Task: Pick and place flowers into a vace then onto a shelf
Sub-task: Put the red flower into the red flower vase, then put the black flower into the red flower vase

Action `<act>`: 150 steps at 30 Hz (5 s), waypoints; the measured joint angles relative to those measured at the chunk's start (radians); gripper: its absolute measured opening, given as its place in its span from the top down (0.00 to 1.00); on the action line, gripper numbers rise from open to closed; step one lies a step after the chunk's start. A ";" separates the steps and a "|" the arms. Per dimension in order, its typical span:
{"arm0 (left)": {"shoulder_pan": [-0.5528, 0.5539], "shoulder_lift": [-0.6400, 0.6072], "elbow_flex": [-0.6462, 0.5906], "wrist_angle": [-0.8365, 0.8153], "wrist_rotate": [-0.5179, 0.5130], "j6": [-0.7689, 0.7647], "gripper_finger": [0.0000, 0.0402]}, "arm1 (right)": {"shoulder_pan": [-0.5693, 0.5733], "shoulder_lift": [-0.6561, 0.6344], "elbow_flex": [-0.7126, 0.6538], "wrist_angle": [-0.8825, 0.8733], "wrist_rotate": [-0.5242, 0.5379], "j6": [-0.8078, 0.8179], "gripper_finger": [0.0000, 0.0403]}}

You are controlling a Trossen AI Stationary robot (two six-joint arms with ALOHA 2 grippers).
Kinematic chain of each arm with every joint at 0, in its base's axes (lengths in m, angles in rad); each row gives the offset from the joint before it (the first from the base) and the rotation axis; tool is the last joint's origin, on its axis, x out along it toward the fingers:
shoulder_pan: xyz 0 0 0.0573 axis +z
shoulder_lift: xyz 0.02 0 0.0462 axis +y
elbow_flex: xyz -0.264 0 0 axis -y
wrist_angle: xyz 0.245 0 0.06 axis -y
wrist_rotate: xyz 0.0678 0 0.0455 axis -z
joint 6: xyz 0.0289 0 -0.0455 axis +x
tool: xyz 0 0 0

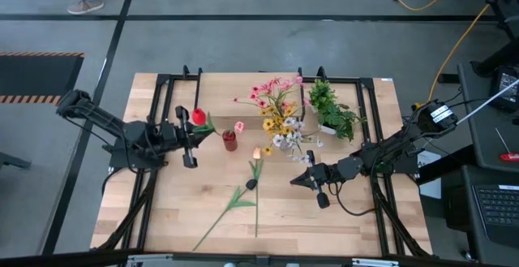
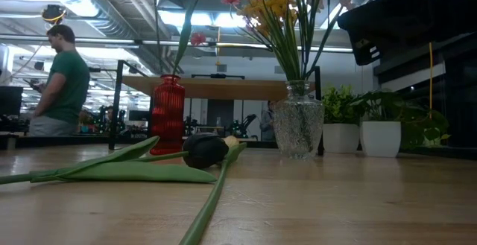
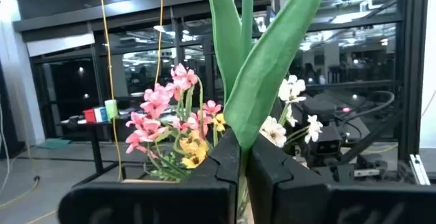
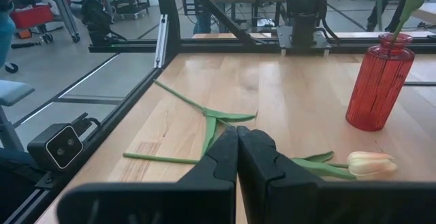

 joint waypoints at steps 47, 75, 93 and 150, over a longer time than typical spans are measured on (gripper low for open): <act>0.213 0.304 0.000 -0.029 0.016 -0.212 0.96 | 0.000 0.000 0.000 -0.001 0.000 0.003 0.98; 0.207 0.166 0.000 -0.313 0.096 -0.349 0.54 | 0.000 0.000 0.000 -0.008 0.000 0.030 0.98; -0.031 0.248 0.290 -0.894 -0.055 -0.491 0.53 | -0.001 0.000 0.000 -0.008 0.000 0.026 0.98; -0.218 1.267 0.866 -1.352 0.401 -1.298 0.57 | 0.029 0.000 0.000 -0.036 0.000 0.156 0.98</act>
